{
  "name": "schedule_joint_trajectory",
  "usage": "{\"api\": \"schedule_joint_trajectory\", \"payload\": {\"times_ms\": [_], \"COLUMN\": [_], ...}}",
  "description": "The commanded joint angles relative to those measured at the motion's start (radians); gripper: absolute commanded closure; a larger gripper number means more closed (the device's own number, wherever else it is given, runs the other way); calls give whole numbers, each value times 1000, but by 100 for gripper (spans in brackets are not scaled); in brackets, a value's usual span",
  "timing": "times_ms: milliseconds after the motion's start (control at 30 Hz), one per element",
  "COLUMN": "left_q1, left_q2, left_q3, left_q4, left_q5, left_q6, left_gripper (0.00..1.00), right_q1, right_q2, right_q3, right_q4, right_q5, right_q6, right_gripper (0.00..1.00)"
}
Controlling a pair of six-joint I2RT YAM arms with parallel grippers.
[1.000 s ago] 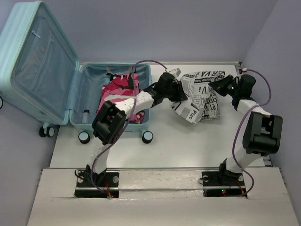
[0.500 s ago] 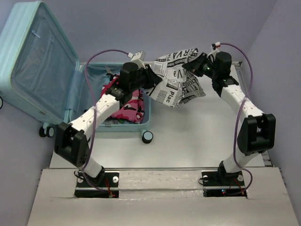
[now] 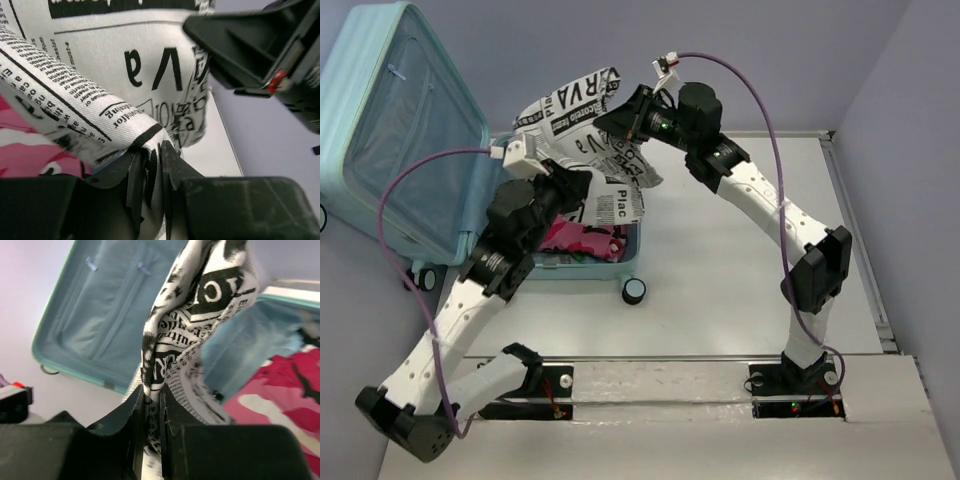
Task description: Pack the luggage
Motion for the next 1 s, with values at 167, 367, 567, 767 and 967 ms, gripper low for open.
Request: {"api": "schedule_joint_trajectory", "payload": {"times_ms": [167, 367, 567, 767, 967], "left_q1": [81, 212, 252, 250, 252], "left_q2": [-124, -86, -155, -227, -339], "left_q3": [-81, -187, -109, 67, 190], "left_q4": [-102, -178, -255, -457, -730], "left_q5": [-200, -184, -220, -308, -590], "left_q6": [46, 8, 20, 32, 29], "left_gripper": [94, 1, 1, 1, 1], "right_q1": [28, -21, -33, -33, -33], "right_q2": [349, 707, 597, 430, 115], "right_q3": [262, 672, 522, 381, 44], "right_q4": [147, -120, -137, -184, -142], "right_q5": [3, 8, 34, 2, -8], "right_q6": [130, 111, -19, -180, -307], "right_gripper": [93, 15, 0, 0, 4]}}
